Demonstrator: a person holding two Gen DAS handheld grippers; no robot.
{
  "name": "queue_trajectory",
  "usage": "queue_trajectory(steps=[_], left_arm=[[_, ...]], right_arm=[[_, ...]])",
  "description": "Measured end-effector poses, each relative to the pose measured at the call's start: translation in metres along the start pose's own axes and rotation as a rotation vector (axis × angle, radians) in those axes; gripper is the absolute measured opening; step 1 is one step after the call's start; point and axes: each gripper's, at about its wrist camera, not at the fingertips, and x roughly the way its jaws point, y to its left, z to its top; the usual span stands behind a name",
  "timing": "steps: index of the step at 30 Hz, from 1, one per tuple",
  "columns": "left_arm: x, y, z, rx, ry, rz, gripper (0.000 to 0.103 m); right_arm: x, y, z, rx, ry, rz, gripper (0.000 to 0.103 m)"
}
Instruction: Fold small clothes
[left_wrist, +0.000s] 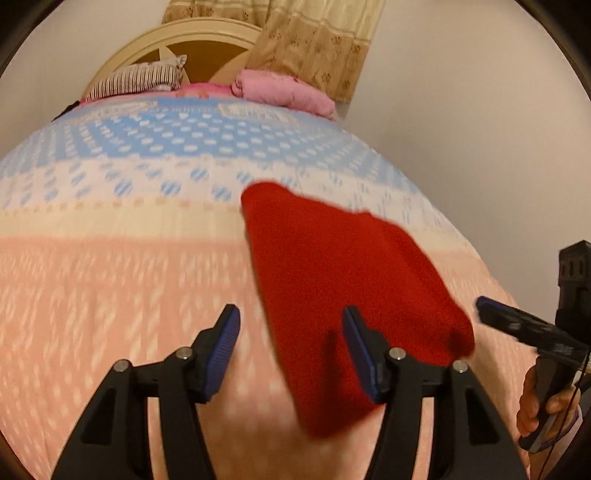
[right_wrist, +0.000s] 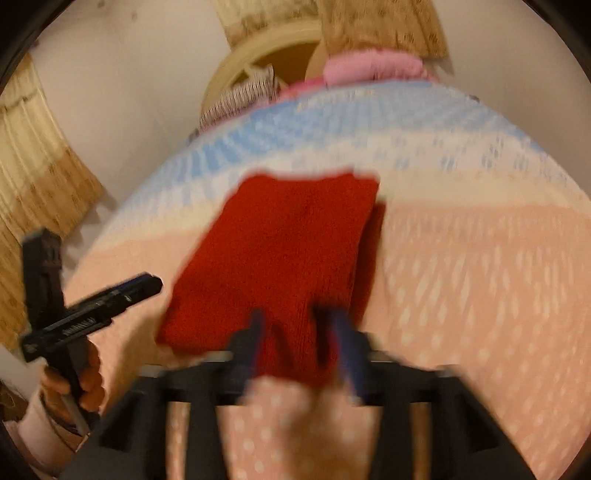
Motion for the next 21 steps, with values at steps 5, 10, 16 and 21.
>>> queue_trajectory(steps=[5, 10, 16, 21], left_arm=[[0.048, 0.001, 0.032, -0.035, 0.031, -0.039, 0.06], [0.091, 0.0, 0.042, -0.024, 0.059, 0.007, 0.061], [0.104, 0.01, 0.032, -0.013, 0.06, 0.033, 0.072], [0.109, 0.03, 0.029, -0.118, 0.072, -0.05, 0.079]], right_arm=[[0.022, -0.031, 0.039, 0.101, -0.044, 0.021, 0.082], [0.071, -0.057, 0.054, 0.173, -0.02, 0.041, 0.082], [0.123, -0.056, 0.055, 0.165, 0.071, 0.061, 0.08], [0.136, -0.044, 0.057, 0.093, 0.077, 0.057, 0.08]])
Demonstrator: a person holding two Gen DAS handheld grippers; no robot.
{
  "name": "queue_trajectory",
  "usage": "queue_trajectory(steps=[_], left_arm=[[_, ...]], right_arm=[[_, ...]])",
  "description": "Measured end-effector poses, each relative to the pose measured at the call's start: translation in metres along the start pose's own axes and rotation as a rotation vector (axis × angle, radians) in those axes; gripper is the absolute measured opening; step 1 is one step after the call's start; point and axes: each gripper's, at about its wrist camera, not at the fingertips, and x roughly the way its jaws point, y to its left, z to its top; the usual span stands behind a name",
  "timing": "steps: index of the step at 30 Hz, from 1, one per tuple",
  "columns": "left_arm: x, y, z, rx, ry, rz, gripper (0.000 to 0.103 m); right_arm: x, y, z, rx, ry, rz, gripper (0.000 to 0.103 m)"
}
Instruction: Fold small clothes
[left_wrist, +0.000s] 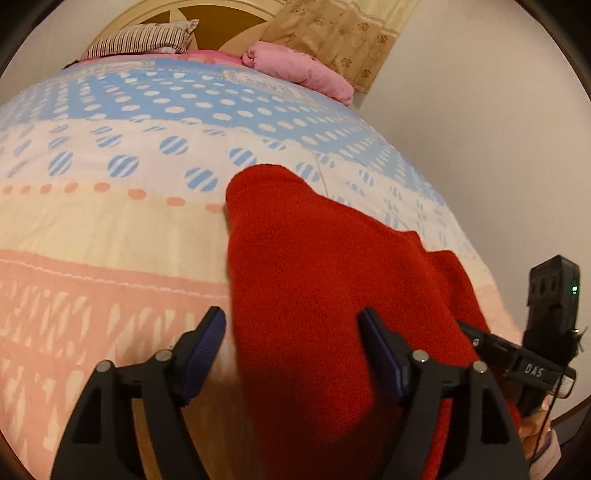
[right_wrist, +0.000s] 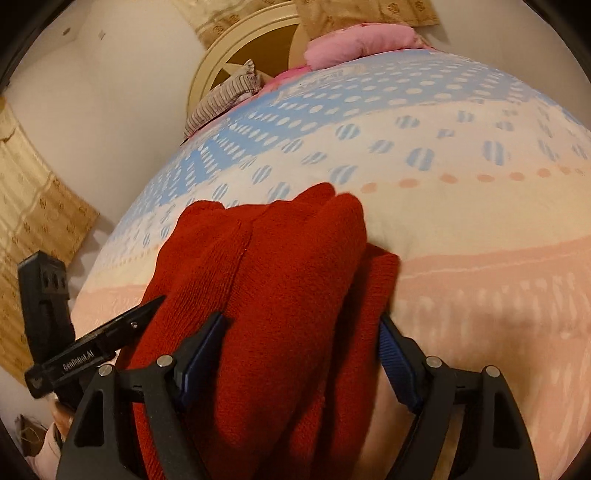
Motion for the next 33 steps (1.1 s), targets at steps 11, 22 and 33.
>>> queue_trajectory(steps=[11, 22, 33], left_arm=[[0.002, -0.007, 0.0, 0.03, -0.009, -0.013, 0.078], [0.002, -0.005, 0.0, 0.017, -0.016, -0.082, 0.071], [0.003, -0.008, 0.001, 0.031, -0.032, -0.105, 0.049]], right_arm=[[0.013, 0.006, 0.004, -0.036, 0.002, 0.03, 0.067], [0.014, -0.003, 0.002, 0.014, -0.008, 0.11, 0.051], [0.016, 0.002, 0.003, 0.003, 0.003, 0.1, 0.043]])
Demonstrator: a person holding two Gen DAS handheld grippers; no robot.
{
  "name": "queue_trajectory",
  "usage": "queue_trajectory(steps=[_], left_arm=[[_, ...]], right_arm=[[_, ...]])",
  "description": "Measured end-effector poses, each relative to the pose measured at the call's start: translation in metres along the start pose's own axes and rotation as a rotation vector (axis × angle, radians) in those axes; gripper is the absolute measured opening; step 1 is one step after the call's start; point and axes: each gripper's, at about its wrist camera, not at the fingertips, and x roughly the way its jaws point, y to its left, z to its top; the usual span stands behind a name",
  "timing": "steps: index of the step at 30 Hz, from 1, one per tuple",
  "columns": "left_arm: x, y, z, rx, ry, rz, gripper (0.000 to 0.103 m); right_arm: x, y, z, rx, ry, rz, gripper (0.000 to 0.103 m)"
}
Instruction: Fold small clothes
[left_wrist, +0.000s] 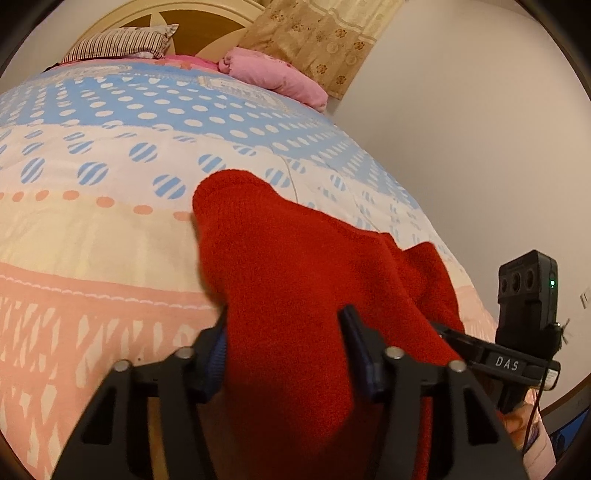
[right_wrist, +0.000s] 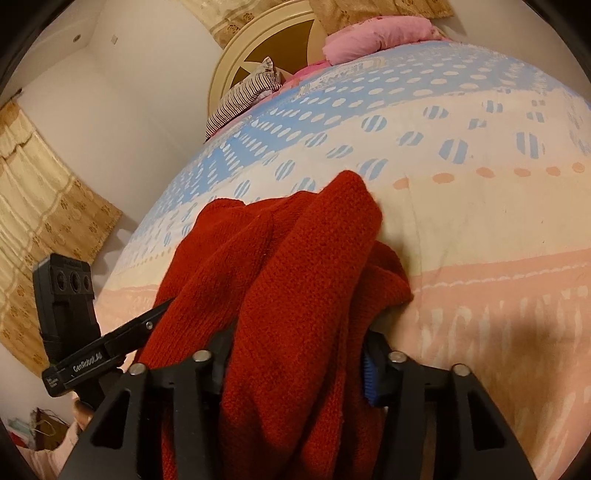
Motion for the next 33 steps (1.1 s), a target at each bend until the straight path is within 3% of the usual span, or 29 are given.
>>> queue_trajectory(steps=[3, 6, 9, 19, 28, 33], left_arm=[[-0.007, -0.007, -0.001, 0.039, -0.016, 0.025, 0.04], [-0.019, -0.021, -0.004, 0.092, -0.027, 0.06, 0.039], [-0.041, -0.032, -0.013, 0.114, -0.035, 0.049, 0.039], [-0.116, -0.095, -0.052, 0.242, -0.017, 0.019, 0.039], [-0.136, -0.158, -0.111, 0.31, 0.083, -0.063, 0.039], [-0.128, -0.186, -0.132, 0.362, 0.11, -0.067, 0.038]], right_arm=[[-0.005, 0.011, -0.004, -0.001, -0.016, -0.032, 0.035], [-0.017, 0.034, -0.012, -0.058, -0.053, -0.111, 0.033], [-0.04, 0.056, -0.022, -0.074, -0.097, -0.143, 0.033], [-0.156, 0.13, -0.09, -0.097, -0.245, -0.194, 0.033], [-0.247, 0.146, -0.162, -0.087, -0.272, -0.285, 0.033], [-0.28, 0.132, -0.196, -0.052, -0.273, -0.324, 0.033]])
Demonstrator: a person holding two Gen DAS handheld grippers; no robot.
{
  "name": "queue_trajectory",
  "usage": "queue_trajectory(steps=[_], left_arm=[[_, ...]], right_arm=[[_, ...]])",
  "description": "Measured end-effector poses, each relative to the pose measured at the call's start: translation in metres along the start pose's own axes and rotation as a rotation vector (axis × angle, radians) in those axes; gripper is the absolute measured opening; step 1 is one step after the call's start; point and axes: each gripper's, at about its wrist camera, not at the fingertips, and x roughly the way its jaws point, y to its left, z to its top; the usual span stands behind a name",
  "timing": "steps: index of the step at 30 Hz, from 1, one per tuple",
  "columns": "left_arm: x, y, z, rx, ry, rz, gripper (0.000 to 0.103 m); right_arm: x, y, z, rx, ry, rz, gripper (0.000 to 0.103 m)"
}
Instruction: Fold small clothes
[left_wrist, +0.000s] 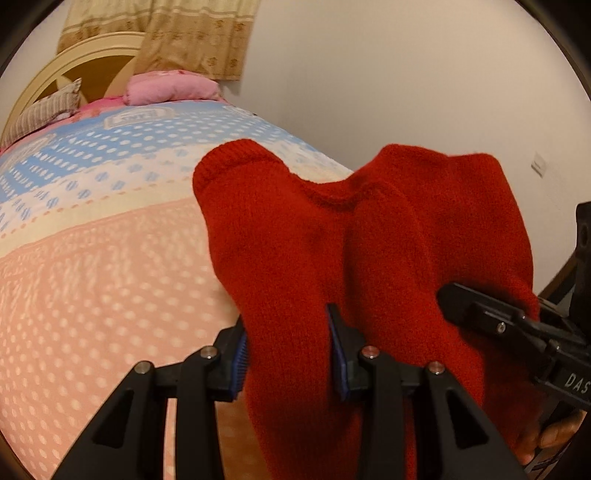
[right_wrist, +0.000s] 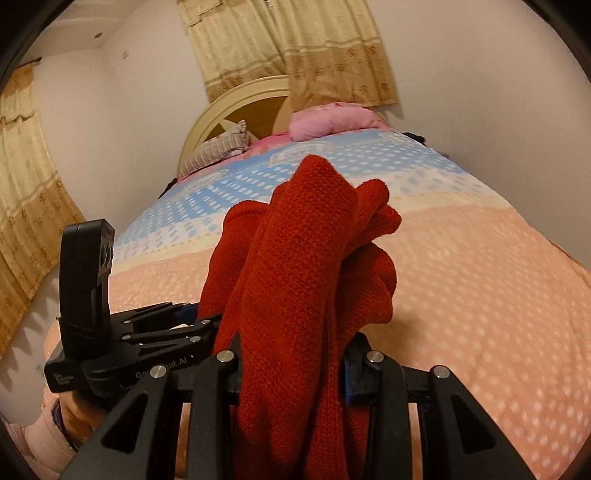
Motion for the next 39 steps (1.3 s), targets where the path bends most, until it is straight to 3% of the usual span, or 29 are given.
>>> queue_trajectory(steps=[8, 14, 21, 26, 31, 33, 36, 39], left_arm=[[0.032, -0.011, 0.034, 0.052, 0.001, 0.058, 0.038], [0.074, -0.024, 0.058, 0.105, 0.014, 0.122, 0.036], [0.118, -0.037, 0.053, 0.158, 0.045, 0.218, 0.036], [0.134, -0.017, 0.049, 0.077, 0.088, 0.214, 0.037], [0.13, -0.006, 0.048, -0.015, 0.102, 0.154, 0.043], [0.117, -0.001, 0.049, -0.038, 0.085, 0.123, 0.045], [0.094, -0.008, 0.044, -0.019, 0.05, 0.125, 0.046], [0.077, -0.019, 0.037, 0.023, 0.016, 0.144, 0.046]], right_arm=[[-0.005, -0.039, -0.011, 0.107, -0.08, 0.01, 0.033], [0.032, -0.081, -0.004, 0.234, -0.14, 0.028, 0.033], [0.074, -0.129, -0.02, 0.341, -0.066, -0.047, 0.033], [0.091, -0.149, -0.025, 0.372, -0.006, -0.029, 0.035], [0.104, -0.18, -0.024, 0.484, 0.049, 0.116, 0.039], [0.096, -0.179, -0.023, 0.473, 0.062, 0.122, 0.044], [0.064, -0.184, -0.025, 0.498, -0.012, 0.068, 0.046], [0.036, -0.167, -0.027, 0.417, -0.042, -0.066, 0.045]])
